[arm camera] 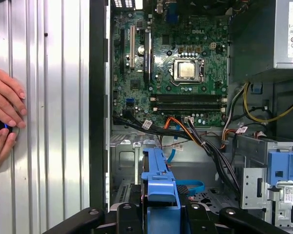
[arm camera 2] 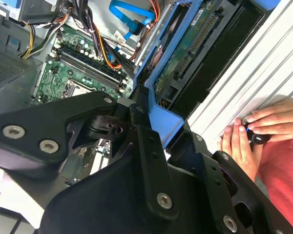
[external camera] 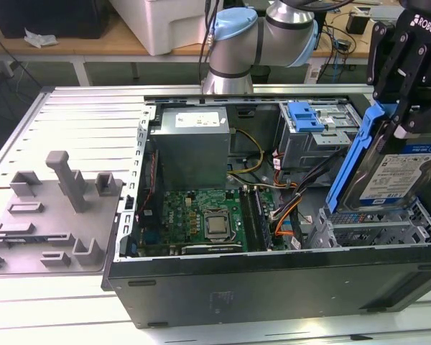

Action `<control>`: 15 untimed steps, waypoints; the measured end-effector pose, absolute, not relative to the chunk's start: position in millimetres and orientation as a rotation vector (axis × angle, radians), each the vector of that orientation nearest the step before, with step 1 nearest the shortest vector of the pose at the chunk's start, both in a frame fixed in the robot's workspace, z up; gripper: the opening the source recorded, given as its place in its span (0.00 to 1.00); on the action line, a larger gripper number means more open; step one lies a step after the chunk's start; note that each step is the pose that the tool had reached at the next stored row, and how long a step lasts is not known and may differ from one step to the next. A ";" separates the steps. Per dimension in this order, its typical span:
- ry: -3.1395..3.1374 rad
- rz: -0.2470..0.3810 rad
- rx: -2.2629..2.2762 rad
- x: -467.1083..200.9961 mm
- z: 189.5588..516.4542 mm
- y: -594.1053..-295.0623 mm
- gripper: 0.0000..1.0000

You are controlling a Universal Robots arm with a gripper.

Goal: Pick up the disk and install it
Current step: 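Insert the disk into the insertion slot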

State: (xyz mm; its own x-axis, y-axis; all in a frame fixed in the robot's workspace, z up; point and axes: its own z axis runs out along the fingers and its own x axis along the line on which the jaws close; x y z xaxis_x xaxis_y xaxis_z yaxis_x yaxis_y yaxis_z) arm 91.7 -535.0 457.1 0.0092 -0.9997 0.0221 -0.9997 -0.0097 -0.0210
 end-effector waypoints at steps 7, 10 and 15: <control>-2.210 0.048 2.231 91.8 455.2 -535.0 0.37; -2.210 0.048 2.231 91.8 454.5 -535.1 0.37; -2.210 0.048 2.231 91.8 453.0 -535.1 0.37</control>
State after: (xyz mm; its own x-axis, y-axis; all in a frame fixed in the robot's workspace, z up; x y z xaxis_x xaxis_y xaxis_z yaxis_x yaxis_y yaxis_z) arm 91.8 -535.1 453.0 0.0092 -0.9997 0.0222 -0.9997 -0.0097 -0.0210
